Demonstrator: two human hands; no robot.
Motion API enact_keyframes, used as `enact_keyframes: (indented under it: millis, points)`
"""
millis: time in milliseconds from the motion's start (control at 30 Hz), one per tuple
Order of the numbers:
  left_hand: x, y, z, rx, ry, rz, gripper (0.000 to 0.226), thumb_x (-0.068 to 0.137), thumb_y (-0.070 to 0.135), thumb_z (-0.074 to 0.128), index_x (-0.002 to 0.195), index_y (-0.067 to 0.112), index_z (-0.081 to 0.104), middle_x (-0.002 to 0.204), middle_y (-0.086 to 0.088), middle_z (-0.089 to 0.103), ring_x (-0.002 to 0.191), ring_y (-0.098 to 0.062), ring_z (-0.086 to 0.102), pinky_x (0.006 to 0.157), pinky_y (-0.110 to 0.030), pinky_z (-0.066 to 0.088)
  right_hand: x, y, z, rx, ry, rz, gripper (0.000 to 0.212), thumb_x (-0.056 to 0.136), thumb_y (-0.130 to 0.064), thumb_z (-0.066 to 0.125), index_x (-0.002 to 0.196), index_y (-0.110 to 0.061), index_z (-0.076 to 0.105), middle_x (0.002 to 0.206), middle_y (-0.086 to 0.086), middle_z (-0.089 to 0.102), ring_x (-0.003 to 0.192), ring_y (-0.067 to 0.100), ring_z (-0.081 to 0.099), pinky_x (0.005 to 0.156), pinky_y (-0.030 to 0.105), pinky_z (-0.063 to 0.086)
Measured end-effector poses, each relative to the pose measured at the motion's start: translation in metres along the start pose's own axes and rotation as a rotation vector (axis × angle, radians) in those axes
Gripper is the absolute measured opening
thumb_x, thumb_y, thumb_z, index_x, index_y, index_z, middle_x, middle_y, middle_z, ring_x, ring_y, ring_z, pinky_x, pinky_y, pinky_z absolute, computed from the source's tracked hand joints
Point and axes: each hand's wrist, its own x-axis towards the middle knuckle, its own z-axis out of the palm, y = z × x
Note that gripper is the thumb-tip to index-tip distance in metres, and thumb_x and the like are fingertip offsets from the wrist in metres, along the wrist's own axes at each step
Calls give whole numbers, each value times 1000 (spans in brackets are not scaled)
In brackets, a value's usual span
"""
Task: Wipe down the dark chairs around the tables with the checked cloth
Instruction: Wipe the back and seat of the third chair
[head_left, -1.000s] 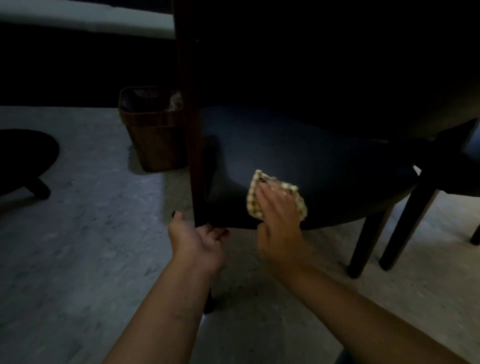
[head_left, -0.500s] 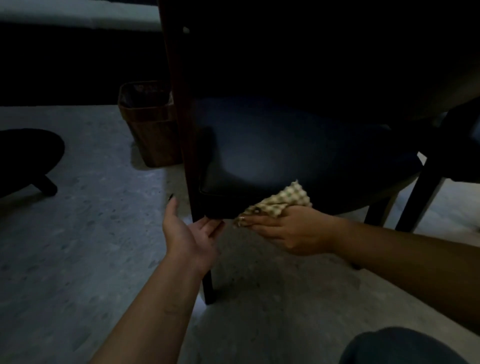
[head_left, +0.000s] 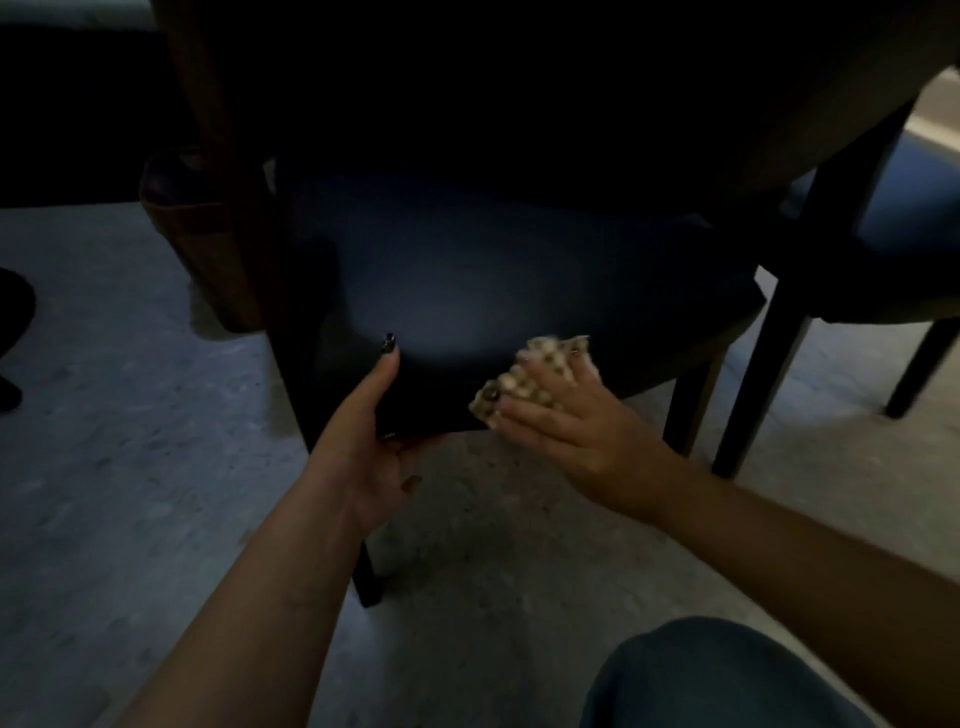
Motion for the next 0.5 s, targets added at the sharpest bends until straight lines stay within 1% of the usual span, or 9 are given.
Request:
enact_keyframes:
  millis: [100,167,200,267,333,400,433,467,500]
  points:
    - [3,-3,13,-100,11,-2,36,80,56,61,93,25,69,98,1,73,93,-18,68,107,-45,32,15,-25,4,44,109,105,36,98,-4,49,134,-4,50,142,15,47,137,43,28,111,65,16]
    - [3,-3,19,-125,-48,18,41,83,56,59,81,19,76,83,2,75,74,-12,71,82,-31,53,34,-35,21,22,65,2,36,95,-3,54,131,-2,54,139,15,51,136,42,34,110,63,23]
    - [3,-3,19,-126,-61,34,42,83,56,60,82,18,77,84,2,75,72,-11,71,73,-26,54,37,-33,29,7,33,-81,36,95,-3,55,131,-1,54,139,14,51,135,41,37,110,62,25]
    - [4,-6,18,-93,-20,48,41,82,59,60,95,22,73,93,3,75,82,-13,70,75,-29,48,24,-11,32,-28,-5,-175,38,96,-4,53,134,-2,51,140,12,51,134,37,40,113,57,24]
    - [7,-9,17,-65,33,53,41,81,60,60,105,27,68,104,5,73,96,-15,67,88,-34,40,-4,14,23,-31,-14,-135,40,99,-8,47,138,-5,45,141,14,49,135,36,38,114,57,20]
    - [6,-13,18,-51,39,63,43,81,58,61,115,31,62,114,5,69,104,-17,65,104,-40,32,-45,33,6,-51,-63,65,37,104,-17,34,139,-5,41,143,18,44,137,37,34,115,59,17]
    - [5,-14,19,-46,37,65,44,82,56,61,119,31,61,115,5,68,105,-17,65,107,-41,30,-67,42,-5,-56,-85,253,45,105,-27,24,141,-4,39,147,18,40,139,36,30,116,57,18]
    - [4,-14,19,-43,40,64,45,82,54,62,120,31,60,115,4,67,105,-17,65,109,-41,31,-87,52,-16,-34,-54,431,54,104,-36,16,142,-5,37,149,18,36,141,34,27,116,52,20]
    - [3,-15,18,-41,46,66,44,83,53,62,120,29,61,115,3,67,105,-17,64,109,-40,32,-98,64,-24,-16,73,689,55,103,-38,18,143,-7,39,149,17,37,140,31,30,116,47,25]
